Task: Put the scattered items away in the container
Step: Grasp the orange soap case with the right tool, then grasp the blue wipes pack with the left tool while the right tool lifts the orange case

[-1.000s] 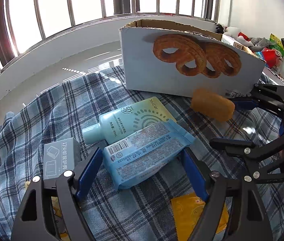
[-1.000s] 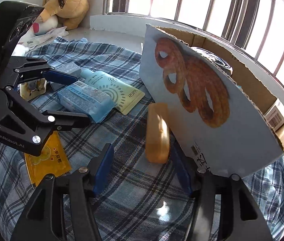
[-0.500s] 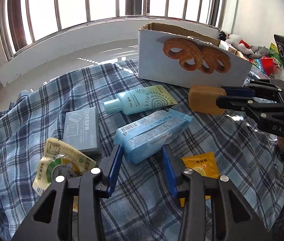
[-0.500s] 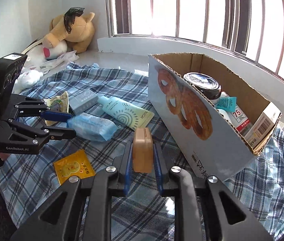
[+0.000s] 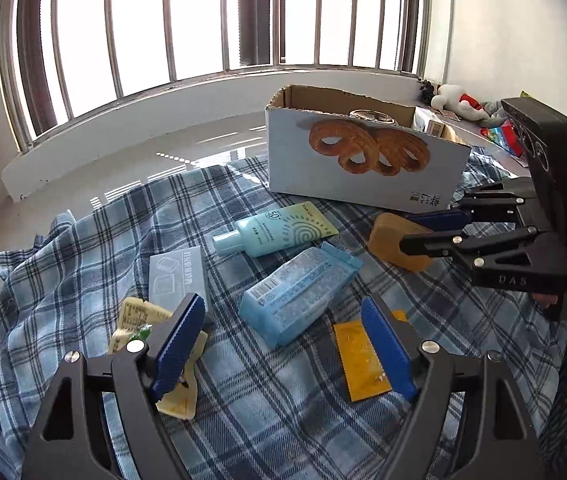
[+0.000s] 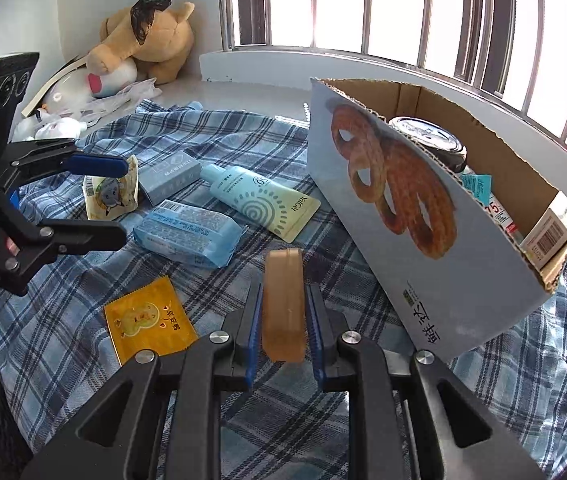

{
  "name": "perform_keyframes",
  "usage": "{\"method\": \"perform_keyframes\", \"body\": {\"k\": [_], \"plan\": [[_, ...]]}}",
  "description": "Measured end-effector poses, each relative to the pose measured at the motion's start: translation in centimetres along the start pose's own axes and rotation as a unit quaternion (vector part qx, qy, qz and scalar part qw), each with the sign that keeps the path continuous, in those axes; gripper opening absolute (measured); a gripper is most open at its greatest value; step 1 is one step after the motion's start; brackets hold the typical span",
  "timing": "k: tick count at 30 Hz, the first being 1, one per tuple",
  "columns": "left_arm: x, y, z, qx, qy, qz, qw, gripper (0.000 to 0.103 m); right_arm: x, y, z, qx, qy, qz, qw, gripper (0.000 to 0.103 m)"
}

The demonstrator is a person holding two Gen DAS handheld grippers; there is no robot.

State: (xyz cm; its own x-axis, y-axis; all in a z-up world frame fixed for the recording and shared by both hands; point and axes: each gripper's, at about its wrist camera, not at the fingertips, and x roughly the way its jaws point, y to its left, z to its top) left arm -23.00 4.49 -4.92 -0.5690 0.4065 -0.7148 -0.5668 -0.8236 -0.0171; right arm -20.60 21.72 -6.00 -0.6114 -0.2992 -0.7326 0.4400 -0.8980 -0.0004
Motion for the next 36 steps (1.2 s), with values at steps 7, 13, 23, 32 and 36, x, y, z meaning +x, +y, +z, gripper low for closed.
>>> {"method": "perform_keyframes", "body": {"k": [7,13,23,32,36], "plan": [[4.4,-0.6,1.1,0.048,0.051,0.008,0.9975,0.083,1.2,0.2,-0.4,-0.007,0.018,-0.004,1.0,0.022],[5.9,-1.8,1.5,0.06,0.065,-0.002,0.9961,0.083,1.4,0.5,-0.5,-0.015,0.015,-0.011,1.0,0.022],[4.4,-2.5,0.9,0.032,0.097,0.029,0.9943,0.055,-1.0,0.3,0.3,-0.001,-0.029,-0.004,1.0,0.018],[0.0,-3.8,4.5,0.028,0.044,0.032,0.9981,0.053,-5.7,-2.0,1.8,0.066,-0.125,0.004,0.99,0.018],[-0.4,-3.8,7.5,0.0,0.01,0.025,0.9996,0.053,-7.9,-3.5,2.6,0.102,-0.176,-0.023,0.979,0.018]]}}
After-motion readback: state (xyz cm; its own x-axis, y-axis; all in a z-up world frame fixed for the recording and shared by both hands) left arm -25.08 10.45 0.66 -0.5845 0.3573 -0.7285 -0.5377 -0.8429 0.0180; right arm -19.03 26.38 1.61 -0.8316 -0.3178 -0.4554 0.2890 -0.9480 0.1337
